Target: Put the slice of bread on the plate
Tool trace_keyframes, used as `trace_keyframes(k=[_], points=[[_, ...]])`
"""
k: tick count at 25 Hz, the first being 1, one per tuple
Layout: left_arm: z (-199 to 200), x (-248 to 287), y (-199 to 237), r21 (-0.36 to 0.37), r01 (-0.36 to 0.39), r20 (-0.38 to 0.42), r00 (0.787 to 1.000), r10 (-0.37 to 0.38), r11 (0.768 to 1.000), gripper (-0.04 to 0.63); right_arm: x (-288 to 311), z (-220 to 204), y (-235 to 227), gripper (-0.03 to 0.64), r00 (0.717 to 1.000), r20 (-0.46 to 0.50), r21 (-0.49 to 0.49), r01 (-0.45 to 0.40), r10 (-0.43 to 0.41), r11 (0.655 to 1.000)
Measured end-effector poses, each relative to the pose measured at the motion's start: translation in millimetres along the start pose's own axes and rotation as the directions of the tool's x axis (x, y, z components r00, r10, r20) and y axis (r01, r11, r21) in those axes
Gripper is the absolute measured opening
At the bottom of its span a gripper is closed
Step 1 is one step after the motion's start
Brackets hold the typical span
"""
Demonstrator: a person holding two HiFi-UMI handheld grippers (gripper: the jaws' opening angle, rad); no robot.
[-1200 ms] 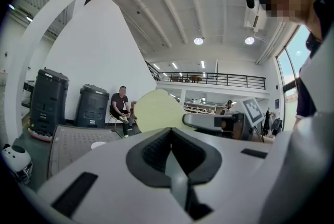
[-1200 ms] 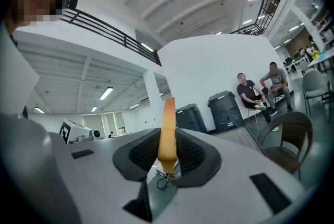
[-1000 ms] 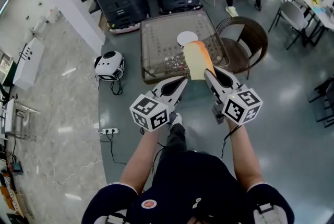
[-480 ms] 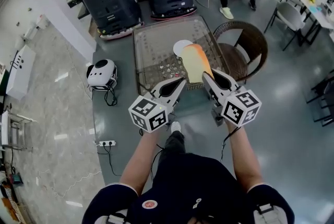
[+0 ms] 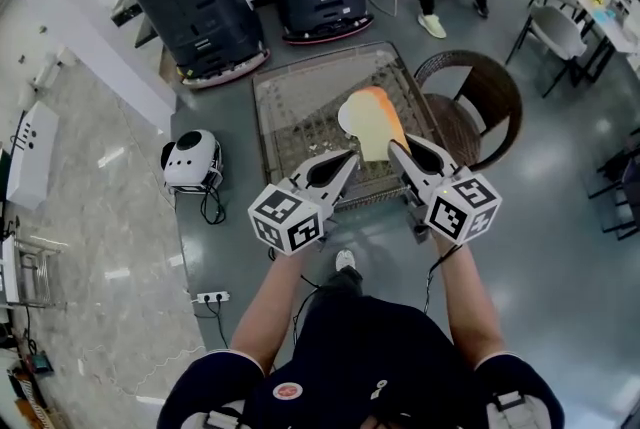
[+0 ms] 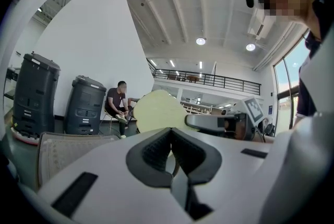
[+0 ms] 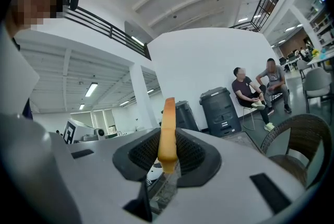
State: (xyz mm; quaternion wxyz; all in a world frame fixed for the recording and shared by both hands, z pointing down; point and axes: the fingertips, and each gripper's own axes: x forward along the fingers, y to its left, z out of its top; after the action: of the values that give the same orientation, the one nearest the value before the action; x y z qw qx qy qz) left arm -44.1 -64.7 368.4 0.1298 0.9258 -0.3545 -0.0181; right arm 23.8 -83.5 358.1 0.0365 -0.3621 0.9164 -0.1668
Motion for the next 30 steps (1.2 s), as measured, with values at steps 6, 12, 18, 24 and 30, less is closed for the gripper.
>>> trace_keyframes(k=[6, 12, 18, 24, 30], points=[[14.9, 16.3, 52.4, -0.006, 0.022, -0.012, 1.000, -0.023, 1.000, 0.007, 50.6, 10.4, -18.1, 0.089, 1.000, -0.008, 0.004, 0.026, -0.026, 1.000], [18.5, 26.6, 87.5, -0.013, 0.043, -0.022, 0.999, -0.043, 0.999, 0.007, 83.6, 12.5, -31.8, 0.089, 0.999, -0.012, 0.016, 0.051, -0.051, 0.999], [20.0, 36.7, 108.4, -0.027, 0.041, -0.018, 0.999, -0.042, 0.999, 0.006, 99.0, 12.3, -46.2, 0.089, 0.997, -0.028, 0.020, 0.066, -0.066, 0.998], [15.2, 46.4, 125.6, -0.033, 0.015, -0.031, 0.999, -0.016, 0.999, 0.006, 114.2, 10.7, -66.1, 0.089, 0.997, -0.044, 0.033, 0.069, -0.068, 0.997], [5.0, 58.6, 148.6, -0.035, -0.027, -0.054, 0.998, 0.025, 0.999, 0.006, 135.4, -4.0, -93.5, 0.089, 0.994, -0.089, 0.060, 0.065, -0.060, 0.996]])
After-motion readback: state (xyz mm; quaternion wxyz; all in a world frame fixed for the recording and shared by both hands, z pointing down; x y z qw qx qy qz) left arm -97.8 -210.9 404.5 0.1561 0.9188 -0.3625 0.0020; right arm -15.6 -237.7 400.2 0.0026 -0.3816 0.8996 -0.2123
